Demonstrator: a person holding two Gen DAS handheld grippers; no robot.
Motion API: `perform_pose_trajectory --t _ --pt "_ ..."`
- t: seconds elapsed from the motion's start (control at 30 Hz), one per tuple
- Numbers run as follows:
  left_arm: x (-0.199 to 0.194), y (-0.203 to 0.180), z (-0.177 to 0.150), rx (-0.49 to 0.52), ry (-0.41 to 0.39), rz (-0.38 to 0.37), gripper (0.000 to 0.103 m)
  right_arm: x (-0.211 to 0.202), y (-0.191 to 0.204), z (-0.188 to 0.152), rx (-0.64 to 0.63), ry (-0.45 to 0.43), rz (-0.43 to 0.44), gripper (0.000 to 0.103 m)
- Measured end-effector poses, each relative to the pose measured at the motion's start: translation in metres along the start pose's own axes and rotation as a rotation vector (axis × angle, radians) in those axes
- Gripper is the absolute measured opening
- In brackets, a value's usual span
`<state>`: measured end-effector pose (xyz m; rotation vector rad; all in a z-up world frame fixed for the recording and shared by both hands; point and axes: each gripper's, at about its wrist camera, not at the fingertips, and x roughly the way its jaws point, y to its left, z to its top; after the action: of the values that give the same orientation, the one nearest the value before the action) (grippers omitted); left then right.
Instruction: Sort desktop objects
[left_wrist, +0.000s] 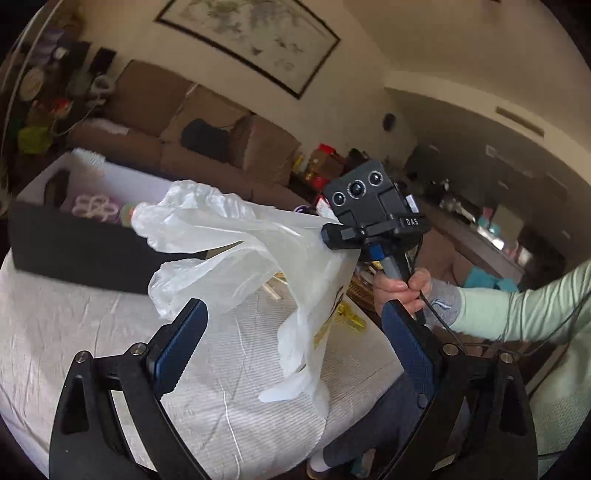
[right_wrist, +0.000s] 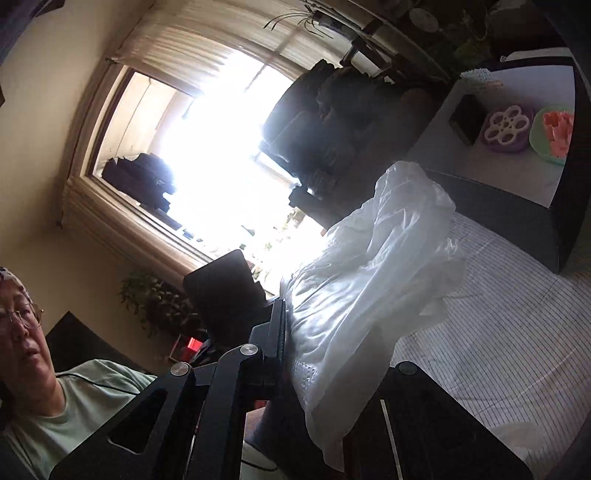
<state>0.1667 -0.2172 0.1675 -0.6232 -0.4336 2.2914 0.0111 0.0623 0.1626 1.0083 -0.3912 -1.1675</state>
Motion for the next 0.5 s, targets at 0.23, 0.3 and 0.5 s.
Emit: perform_pose_trajectory --t 0.23,0.3,0.5 --pt "0.039 -0.002 0.014 -0.101 0.056 -0.167 0.096 -0.022 0.054 0.005 -0.032 -0.122 -0.042 0.008" --pt "0.048 -0.009 0.019 -0.083 0.071 -0.241 0.096 -0.026 0.066 0.003 -0.039 -0.138 -0.044 0.008" --pt "0.072 -0.014 0.029 -0.071 0.144 -0.305 0.096 -0.037 0.092 0.002 -0.005 -0.242 -0.068 0.008"
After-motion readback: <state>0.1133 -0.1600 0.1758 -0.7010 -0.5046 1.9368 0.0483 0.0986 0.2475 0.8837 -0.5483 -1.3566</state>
